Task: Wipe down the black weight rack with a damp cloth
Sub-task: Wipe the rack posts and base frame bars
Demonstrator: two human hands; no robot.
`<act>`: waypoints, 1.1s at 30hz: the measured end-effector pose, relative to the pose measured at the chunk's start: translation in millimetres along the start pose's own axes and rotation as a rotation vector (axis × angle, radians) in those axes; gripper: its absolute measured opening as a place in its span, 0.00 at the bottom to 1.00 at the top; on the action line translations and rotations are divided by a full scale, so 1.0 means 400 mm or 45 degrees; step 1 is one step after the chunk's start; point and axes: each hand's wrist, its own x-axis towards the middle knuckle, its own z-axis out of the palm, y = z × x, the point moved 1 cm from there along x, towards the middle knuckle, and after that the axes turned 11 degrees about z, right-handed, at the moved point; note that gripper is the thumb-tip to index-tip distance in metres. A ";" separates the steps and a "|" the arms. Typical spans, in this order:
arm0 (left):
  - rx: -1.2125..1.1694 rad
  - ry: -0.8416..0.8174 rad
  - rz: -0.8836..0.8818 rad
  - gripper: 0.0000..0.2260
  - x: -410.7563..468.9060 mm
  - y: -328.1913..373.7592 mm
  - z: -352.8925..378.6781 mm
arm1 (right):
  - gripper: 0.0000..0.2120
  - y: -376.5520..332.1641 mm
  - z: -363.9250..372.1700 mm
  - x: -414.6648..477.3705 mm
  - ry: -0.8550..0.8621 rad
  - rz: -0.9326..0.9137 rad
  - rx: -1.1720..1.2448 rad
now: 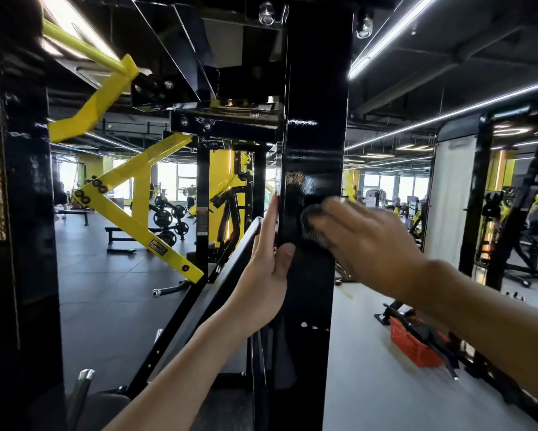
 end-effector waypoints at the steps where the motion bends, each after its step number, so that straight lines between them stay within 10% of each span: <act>1: 0.002 -0.001 -0.018 0.31 -0.004 -0.002 0.003 | 0.12 0.000 -0.005 0.011 0.044 0.136 0.027; 7: 0.072 -0.024 -0.103 0.33 -0.033 -0.001 0.009 | 0.11 -0.045 0.018 0.016 -0.038 -0.098 0.006; 11: 0.086 -0.065 -0.162 0.29 -0.065 0.029 0.011 | 0.11 -0.060 0.020 0.028 0.074 0.225 0.062; 15: 0.124 -0.052 -0.144 0.31 -0.069 0.020 0.016 | 0.12 -0.079 0.030 -0.006 -0.076 -0.170 0.007; 19: 0.134 -0.075 -0.213 0.31 -0.071 0.025 0.019 | 0.11 -0.075 0.018 0.010 0.011 0.218 0.073; 23: 0.100 -0.052 -0.137 0.31 -0.075 0.016 0.017 | 0.09 -0.088 0.036 -0.033 -0.118 -0.103 0.016; 27: 0.096 -0.065 -0.183 0.28 -0.085 0.012 0.019 | 0.09 -0.054 0.007 -0.030 0.029 0.280 0.077; 33: 0.054 -0.038 -0.107 0.30 -0.092 0.015 0.022 | 0.09 -0.041 0.020 -0.076 -0.086 0.077 0.050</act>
